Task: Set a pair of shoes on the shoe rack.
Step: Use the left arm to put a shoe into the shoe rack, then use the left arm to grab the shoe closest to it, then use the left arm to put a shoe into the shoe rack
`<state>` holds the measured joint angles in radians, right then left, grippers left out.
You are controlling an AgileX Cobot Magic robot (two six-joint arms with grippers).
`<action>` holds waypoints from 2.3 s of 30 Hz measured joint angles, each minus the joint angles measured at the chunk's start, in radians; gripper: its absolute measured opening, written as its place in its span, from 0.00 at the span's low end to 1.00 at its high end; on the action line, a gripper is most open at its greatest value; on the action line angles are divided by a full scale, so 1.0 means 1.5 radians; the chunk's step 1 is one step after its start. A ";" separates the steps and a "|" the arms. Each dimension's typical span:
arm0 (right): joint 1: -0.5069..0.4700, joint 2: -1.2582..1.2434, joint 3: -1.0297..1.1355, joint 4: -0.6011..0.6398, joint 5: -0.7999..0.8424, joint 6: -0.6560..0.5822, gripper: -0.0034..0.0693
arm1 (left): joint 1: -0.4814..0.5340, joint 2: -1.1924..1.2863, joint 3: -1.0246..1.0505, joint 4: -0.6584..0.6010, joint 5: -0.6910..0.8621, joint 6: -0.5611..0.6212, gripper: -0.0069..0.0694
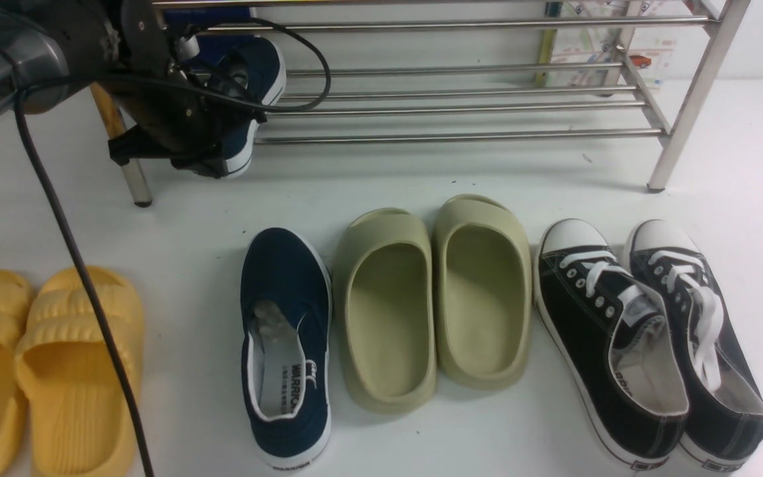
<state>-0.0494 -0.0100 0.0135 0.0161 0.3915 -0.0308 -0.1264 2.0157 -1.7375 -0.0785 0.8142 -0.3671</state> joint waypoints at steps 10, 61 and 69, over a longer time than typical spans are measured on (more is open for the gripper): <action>0.000 0.000 0.000 0.000 0.000 0.000 0.38 | 0.000 -0.002 0.000 0.003 0.005 0.000 0.11; 0.000 0.000 0.000 0.000 0.000 0.000 0.38 | -0.211 -0.252 0.370 0.109 -0.031 -0.156 0.11; 0.000 0.000 0.000 0.000 0.000 0.000 0.38 | -0.211 -0.191 0.175 0.131 -0.035 -0.162 0.11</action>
<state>-0.0494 -0.0100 0.0135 0.0161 0.3915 -0.0308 -0.4428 1.7286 -1.4754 0.1175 0.7611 -0.6100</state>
